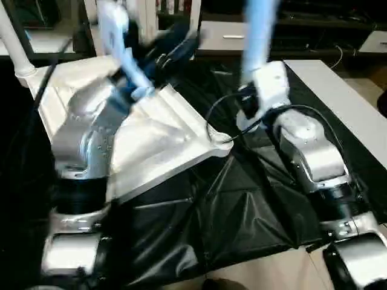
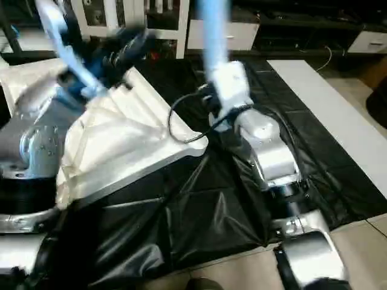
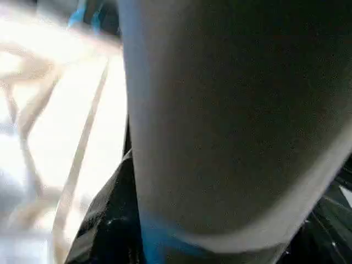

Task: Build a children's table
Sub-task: Insert table leg to table base

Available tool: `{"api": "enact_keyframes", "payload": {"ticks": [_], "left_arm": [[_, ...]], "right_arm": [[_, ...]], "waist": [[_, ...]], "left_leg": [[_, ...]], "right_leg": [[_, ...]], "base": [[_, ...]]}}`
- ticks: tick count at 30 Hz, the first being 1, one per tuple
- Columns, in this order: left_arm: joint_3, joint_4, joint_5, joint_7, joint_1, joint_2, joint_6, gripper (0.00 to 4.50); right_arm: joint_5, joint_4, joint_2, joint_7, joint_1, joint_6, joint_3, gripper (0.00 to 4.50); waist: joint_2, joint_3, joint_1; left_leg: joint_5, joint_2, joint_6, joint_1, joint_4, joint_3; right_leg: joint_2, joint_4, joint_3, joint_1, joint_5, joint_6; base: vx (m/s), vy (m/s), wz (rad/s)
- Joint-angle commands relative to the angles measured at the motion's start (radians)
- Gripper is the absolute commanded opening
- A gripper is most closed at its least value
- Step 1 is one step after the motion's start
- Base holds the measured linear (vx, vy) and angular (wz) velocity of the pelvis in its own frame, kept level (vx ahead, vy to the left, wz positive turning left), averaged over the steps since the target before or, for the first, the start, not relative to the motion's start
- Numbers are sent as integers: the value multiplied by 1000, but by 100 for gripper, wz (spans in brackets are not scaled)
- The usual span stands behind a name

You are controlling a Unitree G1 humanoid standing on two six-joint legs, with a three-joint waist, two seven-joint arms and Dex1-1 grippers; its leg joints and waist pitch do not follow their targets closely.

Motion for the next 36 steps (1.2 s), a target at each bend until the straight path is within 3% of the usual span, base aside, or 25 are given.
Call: {"api": "enact_keyframes", "payload": {"ticks": [1,4,10,12,17,20,27,32,36], "left_arm": [[-18,-4,-46,12,-7,-26,40,242],[-18,-2,-78,7,-15,-49,64,255],[-10,37,-54,59,-36,-57,73,295],[12,65,-48,102,-52,-61,64,331],[44,115,-24,182,-68,-47,82,375],[61,121,-50,193,-71,-45,96,385],[115,103,-169,196,-89,-71,139,448],[134,107,-211,199,-102,-76,171,450],[105,107,-193,191,-89,-55,201,450]], "right_arm": [[-17,-45,-13,18,-12,54,26,180],[-14,-71,-12,27,-10,92,43,180],[-52,-101,-31,60,-5,125,81,180],[-76,-108,-36,63,0,117,89,180],[-101,-120,-34,16,-9,118,70,180],[-107,-123,-41,16,-17,133,69,180],[-125,-135,-43,37,-3,143,78,180],[-144,-140,-58,74,14,133,119,180],[-168,-140,-61,80,22,118,131,180]], "waist": [[23,-99,6],[14,-99,9],[19,-95,9],[20,-94,8],[23,-96,7],[21,-99,9],[21,-102,14],[22,-100,13],[26,-98,13]], "left_leg": [[-169,82,-19,36,-66,-45],[-163,83,-14,34,-67,-45],[-236,83,-55,40,-68,-49],[-259,83,-68,40,-69,-51],[-268,82,-82,41,-69,-55],[-241,83,-73,37,-68,-55],[-174,80,-41,36,-62,-49],[-203,82,-47,38,-63,-49],[-224,82,-62,39,-65,-52]], "right_leg": [[-76,-52,51,45,-163,-232],[-72,-52,50,47,-148,-230],[-70,-60,48,39,-244,-197],[-70,-63,48,37,-271,-185],[-70,-62,47,35,-270,-167],[-72,-57,47,40,-230,-174],[-70,-46,47,46,-126,-230],[-70,-50,47,46,-165,-226],[-70,-52,47,45,-199,-210]], "base": [[0,0,0],[0,0,0],[0,0,0],[0,0,0],[0,0,0],[0,0,0],[0,0,0],[0,0,0],[0,0,0]]}}
